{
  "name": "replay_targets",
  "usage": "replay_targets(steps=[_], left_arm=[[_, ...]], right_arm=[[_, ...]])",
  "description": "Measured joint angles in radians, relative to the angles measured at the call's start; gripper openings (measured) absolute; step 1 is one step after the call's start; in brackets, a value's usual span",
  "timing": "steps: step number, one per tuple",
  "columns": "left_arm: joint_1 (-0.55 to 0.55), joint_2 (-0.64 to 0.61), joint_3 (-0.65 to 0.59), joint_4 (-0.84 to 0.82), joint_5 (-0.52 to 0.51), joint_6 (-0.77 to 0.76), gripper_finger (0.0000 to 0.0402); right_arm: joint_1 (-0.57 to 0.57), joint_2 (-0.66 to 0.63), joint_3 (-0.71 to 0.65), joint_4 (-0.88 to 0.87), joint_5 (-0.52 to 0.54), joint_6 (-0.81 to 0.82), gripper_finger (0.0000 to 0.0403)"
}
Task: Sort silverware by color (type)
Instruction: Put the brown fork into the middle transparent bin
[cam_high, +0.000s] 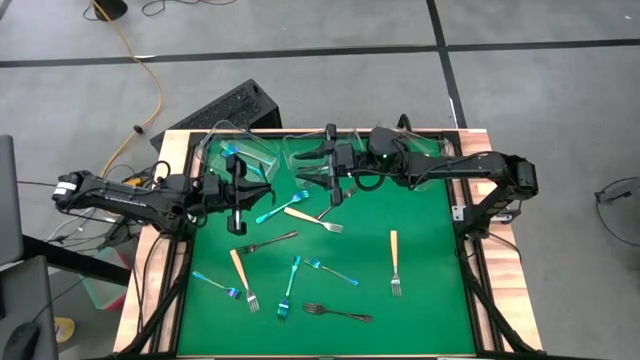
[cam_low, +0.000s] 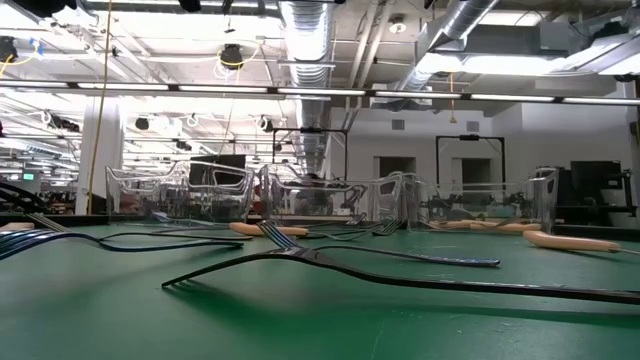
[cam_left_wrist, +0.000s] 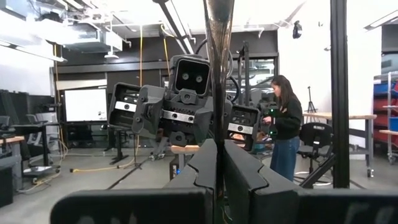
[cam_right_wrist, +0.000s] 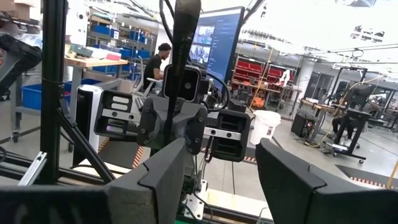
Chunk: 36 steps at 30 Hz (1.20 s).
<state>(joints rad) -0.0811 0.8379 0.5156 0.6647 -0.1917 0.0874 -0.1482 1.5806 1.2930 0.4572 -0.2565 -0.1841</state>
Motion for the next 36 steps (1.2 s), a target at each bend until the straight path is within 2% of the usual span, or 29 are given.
replay_targets(steps=[7, 12, 19, 36], left_arm=[[0.015, 0.000, 0.000, -0.001, 0.018, 0.006, 0.0000], [0.063, 0.002, 0.000, 0.000, 0.085, -0.013, 0.0000], [0.116, 0.086, 0.000, 0.059, 0.164, -0.050, 0.0000], [0.187, 0.132, -0.002, 0.059, 0.240, -0.067, 0.0000]], right_arm=[[0.010, 0.000, 0.000, 0.001, 0.000, 0.001, 0.0215], [0.013, 0.000, 0.000, 0.004, 0.002, 0.003, 0.0215], [0.025, 0.018, 0.002, 0.064, 0.027, 0.003, 0.0215], [0.045, 0.074, 0.001, 0.088, 0.018, 0.079, 0.0215]])
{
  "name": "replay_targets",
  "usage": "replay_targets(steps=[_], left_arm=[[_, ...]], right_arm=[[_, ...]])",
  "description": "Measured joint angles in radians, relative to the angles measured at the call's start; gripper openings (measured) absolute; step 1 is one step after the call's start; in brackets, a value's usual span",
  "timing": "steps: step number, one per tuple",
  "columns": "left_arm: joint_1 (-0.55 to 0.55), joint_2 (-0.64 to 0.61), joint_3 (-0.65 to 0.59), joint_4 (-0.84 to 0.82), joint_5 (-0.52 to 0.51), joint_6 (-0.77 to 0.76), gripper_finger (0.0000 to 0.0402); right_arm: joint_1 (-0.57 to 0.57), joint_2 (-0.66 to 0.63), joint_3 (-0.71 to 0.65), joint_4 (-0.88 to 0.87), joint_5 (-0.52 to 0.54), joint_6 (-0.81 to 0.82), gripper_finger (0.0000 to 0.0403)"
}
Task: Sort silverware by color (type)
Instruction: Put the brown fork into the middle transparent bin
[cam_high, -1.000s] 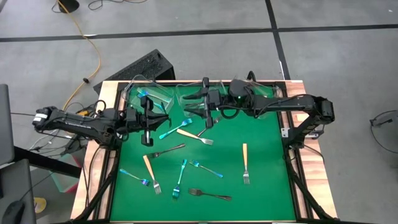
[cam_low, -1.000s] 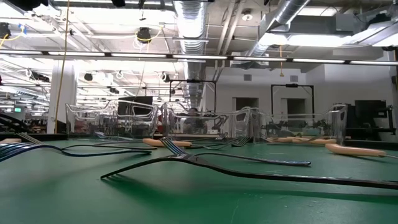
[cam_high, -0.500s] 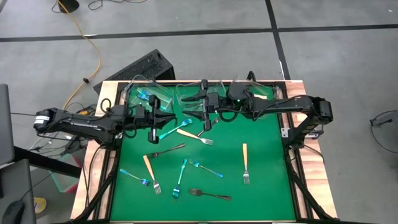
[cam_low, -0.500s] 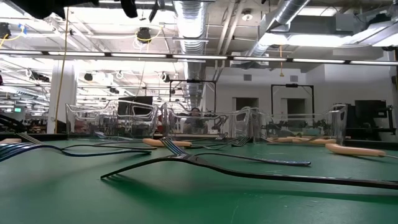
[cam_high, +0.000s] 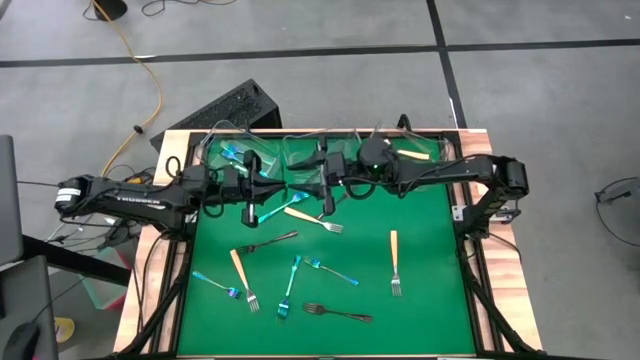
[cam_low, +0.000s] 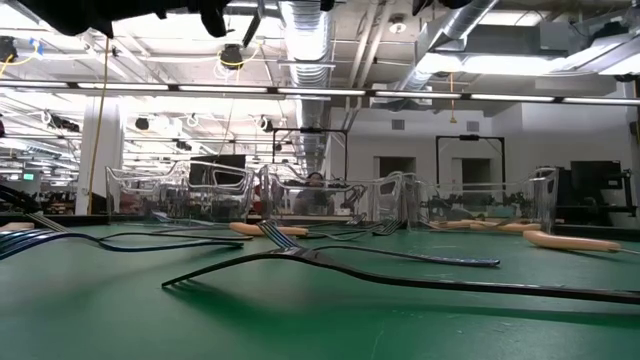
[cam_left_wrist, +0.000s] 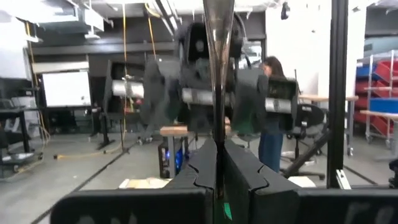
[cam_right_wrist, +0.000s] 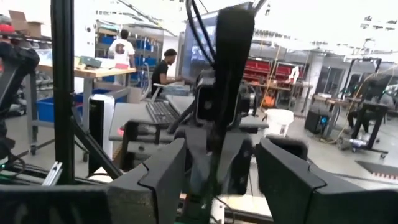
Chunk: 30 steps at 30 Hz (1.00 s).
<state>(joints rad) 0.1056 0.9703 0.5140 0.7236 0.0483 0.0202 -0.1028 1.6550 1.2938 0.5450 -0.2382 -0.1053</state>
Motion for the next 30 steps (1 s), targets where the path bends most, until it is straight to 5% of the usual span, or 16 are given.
replay_targets(steps=[21, 30], left_arm=[[0.000, 0.112, 0.029, 0.057, 0.028, -0.024, 0.0000], [0.000, 0.112, 0.035, 0.037, 0.034, -0.022, 0.0000]], right_arm=[[0.006, 0.003, -0.001, -0.033, -0.002, 0.003, 0.0208], [0.005, 0.003, -0.001, -0.071, 0.003, 0.001, 0.0108]])
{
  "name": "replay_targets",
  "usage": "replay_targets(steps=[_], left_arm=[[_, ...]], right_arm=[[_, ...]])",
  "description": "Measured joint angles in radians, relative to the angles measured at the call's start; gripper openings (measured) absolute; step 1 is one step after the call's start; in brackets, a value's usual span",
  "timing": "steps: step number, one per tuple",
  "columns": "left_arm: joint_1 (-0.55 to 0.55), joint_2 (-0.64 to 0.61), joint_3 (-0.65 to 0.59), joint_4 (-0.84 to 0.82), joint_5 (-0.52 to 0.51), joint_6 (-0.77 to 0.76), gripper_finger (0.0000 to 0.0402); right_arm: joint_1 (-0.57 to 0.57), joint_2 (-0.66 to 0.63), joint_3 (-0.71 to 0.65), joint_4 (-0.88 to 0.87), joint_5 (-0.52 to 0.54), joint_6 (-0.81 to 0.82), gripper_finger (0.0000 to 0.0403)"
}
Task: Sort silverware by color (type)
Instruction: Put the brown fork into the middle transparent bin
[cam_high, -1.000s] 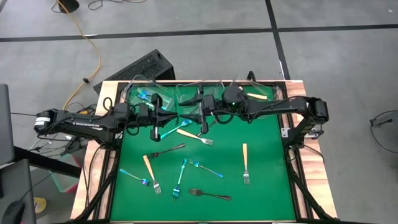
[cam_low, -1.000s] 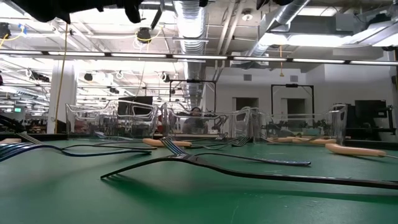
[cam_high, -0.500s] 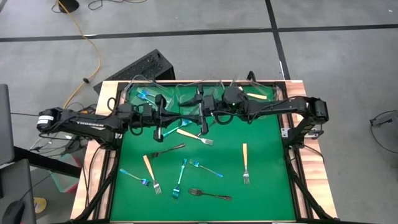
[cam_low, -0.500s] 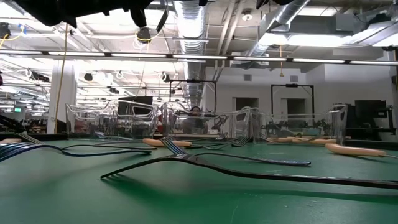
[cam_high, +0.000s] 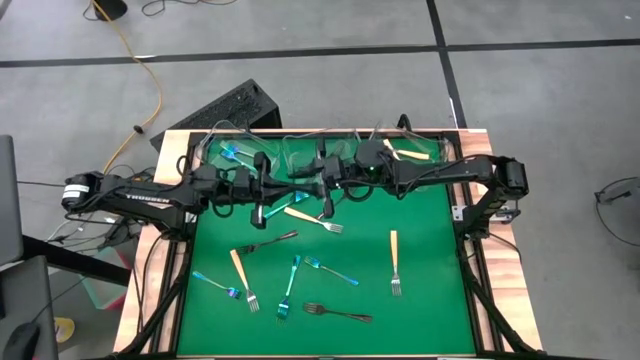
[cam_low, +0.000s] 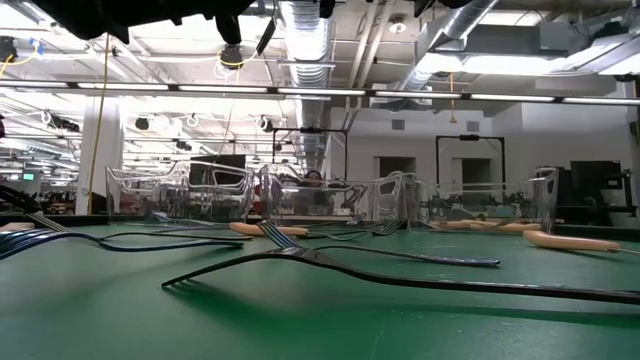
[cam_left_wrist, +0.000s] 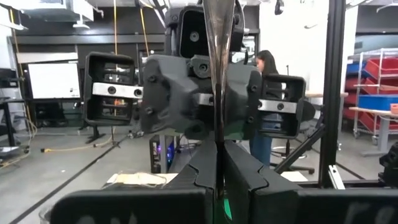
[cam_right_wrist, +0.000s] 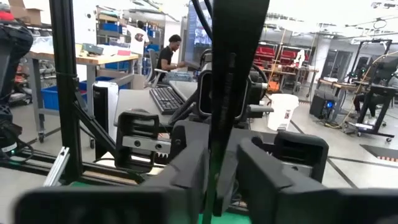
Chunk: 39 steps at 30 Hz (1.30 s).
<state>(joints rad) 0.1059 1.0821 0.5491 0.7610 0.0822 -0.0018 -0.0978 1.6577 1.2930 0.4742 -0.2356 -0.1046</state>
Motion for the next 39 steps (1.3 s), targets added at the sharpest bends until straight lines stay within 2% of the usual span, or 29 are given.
replay_targets(steps=[4, 22, 27, 34, 39], left_arm=[[0.001, 0.000, 0.000, -0.009, -0.004, -0.005, 0.0000], [0.000, 0.000, -0.001, -0.026, -0.024, -0.013, 0.0005], [-0.001, 0.000, -0.001, -0.035, -0.075, -0.041, 0.0034], [-0.001, -0.001, -0.001, -0.061, -0.093, -0.063, 0.0091], [-0.001, -0.003, -0.001, -0.120, -0.121, -0.064, 0.0121]], right_arm=[[-0.001, 0.000, 0.000, -0.010, -0.001, 0.004, 0.0036], [-0.001, 0.000, 0.000, -0.029, 0.010, 0.018, 0.0036], [-0.003, 0.000, 0.000, -0.033, 0.013, 0.022, 0.0036], [-0.003, 0.000, 0.000, -0.036, 0.015, 0.025, 0.0036], [-0.004, 0.000, 0.000, -0.035, 0.057, 0.026, 0.0036]])
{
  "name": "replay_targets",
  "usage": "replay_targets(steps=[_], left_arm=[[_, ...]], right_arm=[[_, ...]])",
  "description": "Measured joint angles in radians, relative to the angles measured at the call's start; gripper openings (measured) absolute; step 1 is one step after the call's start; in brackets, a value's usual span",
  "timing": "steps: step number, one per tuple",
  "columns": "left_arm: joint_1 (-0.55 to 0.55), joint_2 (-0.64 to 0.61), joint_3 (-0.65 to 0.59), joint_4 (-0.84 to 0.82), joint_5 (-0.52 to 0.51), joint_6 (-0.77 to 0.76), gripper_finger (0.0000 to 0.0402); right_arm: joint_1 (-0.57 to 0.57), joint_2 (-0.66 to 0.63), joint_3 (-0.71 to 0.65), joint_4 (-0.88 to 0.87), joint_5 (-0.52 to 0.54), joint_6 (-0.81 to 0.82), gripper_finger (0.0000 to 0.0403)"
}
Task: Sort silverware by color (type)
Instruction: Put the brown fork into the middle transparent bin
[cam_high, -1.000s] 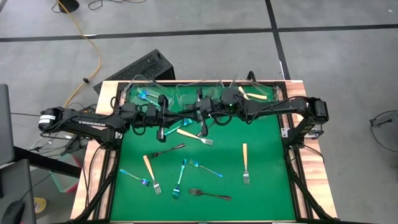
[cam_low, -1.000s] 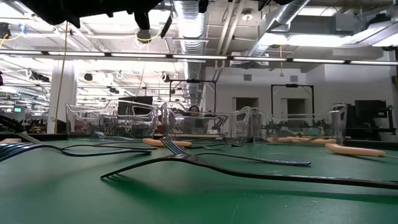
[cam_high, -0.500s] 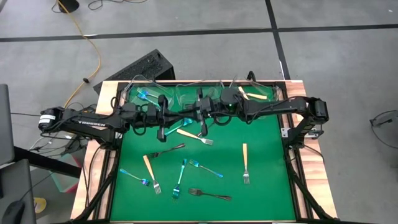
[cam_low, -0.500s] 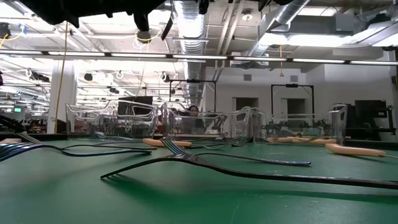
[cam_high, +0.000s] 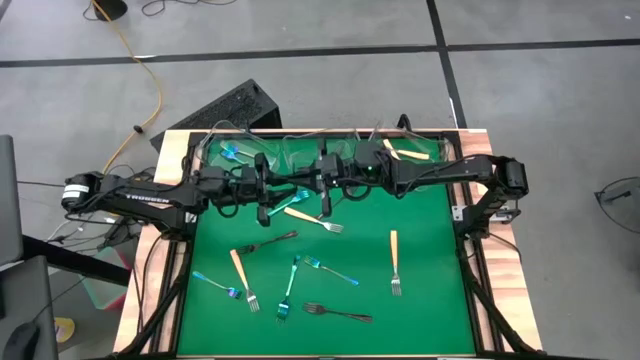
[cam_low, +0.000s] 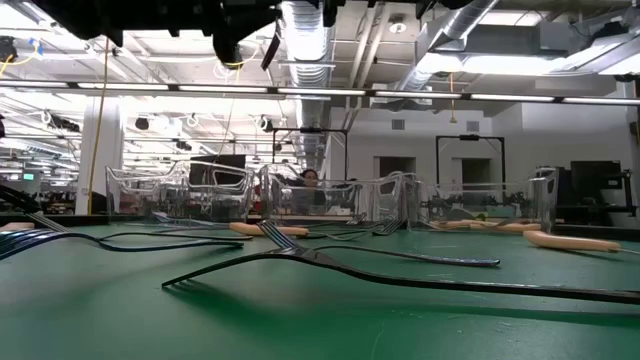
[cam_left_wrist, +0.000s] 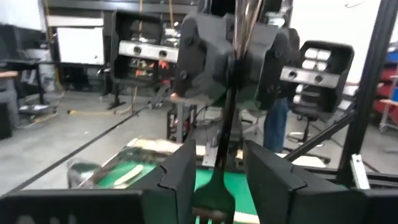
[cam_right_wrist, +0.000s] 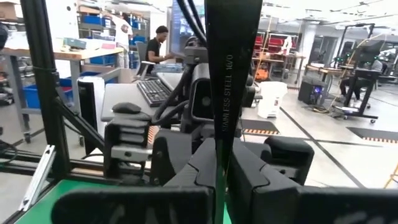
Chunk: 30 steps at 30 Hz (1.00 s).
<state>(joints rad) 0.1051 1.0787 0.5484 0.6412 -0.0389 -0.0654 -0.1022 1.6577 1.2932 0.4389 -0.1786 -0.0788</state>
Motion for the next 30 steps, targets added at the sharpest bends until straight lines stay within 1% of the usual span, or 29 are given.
replay_targets(steps=[3, 7, 13, 15, 18, 25, 27, 30], left_arm=[[0.000, -0.009, 0.000, -0.045, -0.046, -0.014, 0.0129], [0.000, -0.032, 0.000, -0.113, -0.079, -0.027, 0.0131], [0.000, -0.067, 0.000, -0.197, -0.082, -0.037, 0.0130], [0.000, -0.082, 0.000, -0.241, -0.082, -0.041, 0.0130], [0.000, -0.101, 0.001, -0.295, -0.089, -0.075, 0.0130], [0.000, -0.152, 0.000, -0.400, -0.167, -0.118, 0.0130], [0.000, -0.168, 0.000, -0.424, -0.189, -0.127, 0.0130], [0.000, -0.187, 0.000, -0.452, -0.220, -0.143, 0.0130]], right_arm=[[-0.005, 0.000, 0.000, -0.009, 0.001, 0.007, 0.0036], [-0.014, 0.000, 0.000, -0.079, 0.023, 0.011, 0.0036], [-0.035, 0.000, 0.000, -0.191, 0.054, 0.022, 0.0036], [-0.045, -0.005, 0.000, -0.237, 0.090, 0.020, 0.0036], [-0.069, -0.027, 0.008, -0.360, 0.156, -0.016, 0.0036], [-0.134, -0.083, 0.090, -0.702, 0.332, -0.077, 0.0036], [-0.154, -0.088, 0.109, -0.802, 0.351, -0.075, 0.0036], [-0.185, -0.094, 0.115, -0.908, 0.367, -0.035, 0.0036]])
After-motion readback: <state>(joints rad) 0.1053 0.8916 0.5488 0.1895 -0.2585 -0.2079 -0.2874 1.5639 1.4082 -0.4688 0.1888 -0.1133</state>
